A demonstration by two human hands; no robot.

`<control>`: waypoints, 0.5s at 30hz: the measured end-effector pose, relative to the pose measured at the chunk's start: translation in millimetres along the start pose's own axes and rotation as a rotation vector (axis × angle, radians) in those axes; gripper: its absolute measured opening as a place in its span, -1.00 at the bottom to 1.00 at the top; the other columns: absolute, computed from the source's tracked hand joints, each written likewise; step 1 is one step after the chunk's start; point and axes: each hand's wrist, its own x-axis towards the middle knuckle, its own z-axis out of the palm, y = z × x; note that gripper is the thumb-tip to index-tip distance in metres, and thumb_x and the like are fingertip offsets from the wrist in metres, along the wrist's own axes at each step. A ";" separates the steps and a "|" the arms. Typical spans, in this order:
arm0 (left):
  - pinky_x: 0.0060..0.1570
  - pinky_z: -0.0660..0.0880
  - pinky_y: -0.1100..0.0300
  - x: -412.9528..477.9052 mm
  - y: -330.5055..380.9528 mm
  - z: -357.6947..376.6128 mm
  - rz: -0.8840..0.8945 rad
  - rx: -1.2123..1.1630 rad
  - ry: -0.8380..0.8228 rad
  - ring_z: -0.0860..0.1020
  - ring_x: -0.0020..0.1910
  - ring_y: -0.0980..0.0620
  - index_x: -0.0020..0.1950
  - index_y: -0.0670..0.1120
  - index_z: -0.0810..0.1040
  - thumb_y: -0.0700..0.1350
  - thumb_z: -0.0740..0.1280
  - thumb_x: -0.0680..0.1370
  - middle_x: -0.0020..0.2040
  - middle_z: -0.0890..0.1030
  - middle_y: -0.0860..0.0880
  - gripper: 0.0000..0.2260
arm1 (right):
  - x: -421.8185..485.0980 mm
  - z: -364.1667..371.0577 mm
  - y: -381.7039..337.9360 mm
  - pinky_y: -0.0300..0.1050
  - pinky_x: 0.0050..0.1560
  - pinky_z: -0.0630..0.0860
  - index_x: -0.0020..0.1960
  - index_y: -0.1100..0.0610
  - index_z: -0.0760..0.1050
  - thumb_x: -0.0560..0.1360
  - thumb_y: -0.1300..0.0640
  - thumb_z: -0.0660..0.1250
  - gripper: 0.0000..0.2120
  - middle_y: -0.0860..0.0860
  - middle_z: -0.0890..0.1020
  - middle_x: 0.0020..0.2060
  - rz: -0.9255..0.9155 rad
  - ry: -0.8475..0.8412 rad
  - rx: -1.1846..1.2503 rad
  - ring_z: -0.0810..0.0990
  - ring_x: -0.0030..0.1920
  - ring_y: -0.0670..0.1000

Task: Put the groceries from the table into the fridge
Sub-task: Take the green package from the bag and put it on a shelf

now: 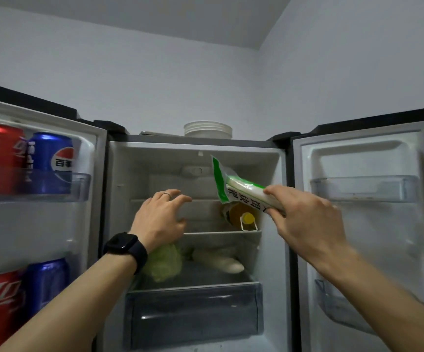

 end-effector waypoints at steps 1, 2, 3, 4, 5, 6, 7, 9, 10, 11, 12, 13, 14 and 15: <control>0.43 0.28 0.04 8.6 -3.3 13.3 -0.005 -0.003 0.001 0.22 0.50 -0.01 0.49 0.19 0.32 0.06 0.31 0.55 0.53 0.28 0.05 -0.50 | -0.3 16.1 2.1 -0.11 -0.41 0.59 0.19 0.02 0.57 0.45 0.05 0.52 -0.67 -0.02 0.71 -0.09 0.002 -0.006 -0.012 0.63 -0.29 0.01; 0.42 0.29 0.04 19.4 -7.2 27.3 -0.008 -0.007 0.009 0.23 0.50 -0.01 0.49 0.19 0.32 0.07 0.30 0.55 0.53 0.29 0.04 -0.50 | 0.9 33.0 4.6 -0.10 -0.42 0.58 0.18 0.02 0.58 0.44 0.06 0.53 -0.67 -0.02 0.71 -0.09 0.005 -0.015 -0.029 0.63 -0.29 0.02; 0.42 0.30 0.04 32.5 -11.7 40.3 -0.004 -0.004 0.017 0.23 0.50 -0.01 0.49 0.18 0.33 0.07 0.30 0.55 0.52 0.30 0.04 -0.50 | 4.0 50.4 7.7 -0.11 -0.42 0.56 0.17 0.02 0.58 0.44 0.07 0.53 -0.67 -0.02 0.71 -0.08 0.010 -0.025 -0.047 0.63 -0.28 0.03; 0.41 0.30 0.03 46.2 -15.9 52.1 0.005 0.006 0.018 0.24 0.49 -0.01 0.49 0.17 0.33 0.08 0.29 0.55 0.52 0.31 0.04 -0.51 | 9.1 66.5 10.5 -0.12 -0.40 0.54 0.18 0.02 0.59 0.44 0.07 0.53 -0.67 -0.02 0.71 -0.07 0.012 -0.040 -0.064 0.64 -0.26 0.04; 0.42 0.30 0.02 60.2 -19.8 63.2 0.011 0.016 0.015 0.25 0.49 -0.01 0.49 0.17 0.33 0.08 0.29 0.56 0.52 0.31 0.03 -0.51 | 16.6 82.0 13.8 -0.14 -0.39 0.51 0.19 0.02 0.58 0.45 0.06 0.52 -0.67 -0.02 0.71 -0.05 0.008 -0.068 -0.085 0.64 -0.24 0.04; 0.43 0.29 0.01 74.4 -23.6 74.2 0.012 0.025 0.012 0.25 0.49 -0.01 0.49 0.17 0.32 0.09 0.28 0.57 0.52 0.31 0.03 -0.52 | 25.9 97.3 18.2 -0.16 -0.37 0.49 0.21 0.01 0.57 0.47 0.04 0.49 -0.67 -0.03 0.70 -0.02 -0.002 -0.099 -0.114 0.64 -0.20 0.04; 0.44 0.28 0.00 88.5 -27.7 84.4 0.006 0.030 0.008 0.24 0.50 -0.02 0.49 0.16 0.32 0.09 0.27 0.57 0.52 0.30 0.02 -0.52 | 36.2 112.1 22.6 -0.17 -0.36 0.46 0.23 0.00 0.55 0.49 0.02 0.46 -0.67 -0.03 0.69 0.00 -0.013 -0.124 -0.150 0.64 -0.18 0.04; 0.45 0.25 -0.03 115.6 -35.8 105.4 -0.007 0.014 -0.010 0.22 0.51 -0.03 0.51 0.15 0.30 0.09 0.26 0.59 0.53 0.29 0.01 -0.52 | 56.0 141.6 30.5 -0.17 -0.34 0.44 0.27 0.00 0.51 0.52 0.00 0.42 -0.66 -0.02 0.67 0.03 -0.015 -0.153 -0.213 0.62 -0.15 0.04; 0.46 0.24 -0.05 126.7 -39.4 116.3 -0.012 0.008 -0.019 0.21 0.52 -0.03 0.52 0.14 0.29 0.10 0.24 0.59 0.54 0.28 0.00 -0.52 | 63.6 155.8 33.4 -0.15 -0.33 0.49 0.29 0.00 0.49 0.52 0.00 0.42 -0.64 -0.01 0.66 0.05 -0.012 -0.171 -0.230 0.61 -0.14 0.05; 0.46 0.23 -0.06 136.3 -42.8 127.8 -0.014 0.008 -0.025 0.20 0.52 -0.04 0.52 0.13 0.27 0.11 0.23 0.60 0.55 0.26 0.00 -0.52 | 70.1 169.4 35.1 -0.11 -0.29 0.54 0.30 0.00 0.47 0.53 0.00 0.42 -0.63 -0.01 0.66 0.07 -0.007 -0.191 -0.242 0.61 -0.11 0.05; 0.47 0.21 -0.07 144.6 -45.7 139.2 -0.011 0.015 -0.029 0.19 0.53 -0.04 0.53 0.13 0.26 0.12 0.21 0.61 0.56 0.25 -0.01 -0.51 | 75.6 182.2 35.8 -0.07 -0.24 0.58 0.32 -0.01 0.44 0.54 0.02 0.40 -0.63 0.00 0.65 0.09 -0.001 -0.207 -0.258 0.61 -0.08 0.06; 0.47 0.20 -0.08 151.9 -48.0 150.2 -0.008 0.022 -0.034 0.19 0.53 -0.05 0.54 0.13 0.24 0.13 0.19 0.61 0.57 0.24 -0.01 -0.51 | 80.6 194.4 36.6 -0.06 -0.21 0.58 0.34 -0.01 0.42 0.56 0.04 0.37 -0.64 0.00 0.63 0.11 0.001 -0.222 -0.279 0.61 -0.05 0.07; 0.48 0.17 -0.09 158.7 -49.7 160.3 -0.005 0.025 -0.039 0.18 0.54 -0.05 0.54 0.14 0.22 0.15 0.17 0.62 0.57 0.23 -0.01 -0.51 | 85.3 206.3 38.0 -0.05 -0.20 0.54 0.34 -0.01 0.41 0.58 0.07 0.33 -0.66 0.00 0.63 0.12 0.002 -0.235 -0.299 0.60 -0.01 0.09; 0.49 0.14 -0.10 165.4 -51.5 169.4 -0.003 0.017 -0.045 0.17 0.54 -0.05 0.55 0.15 0.21 0.16 0.15 0.62 0.58 0.22 -0.01 -0.51 | 90.0 218.1 39.8 -0.04 -0.20 0.50 0.34 -0.01 0.40 0.59 0.11 0.30 -0.68 0.01 0.62 0.13 0.006 -0.246 -0.318 0.60 0.01 0.11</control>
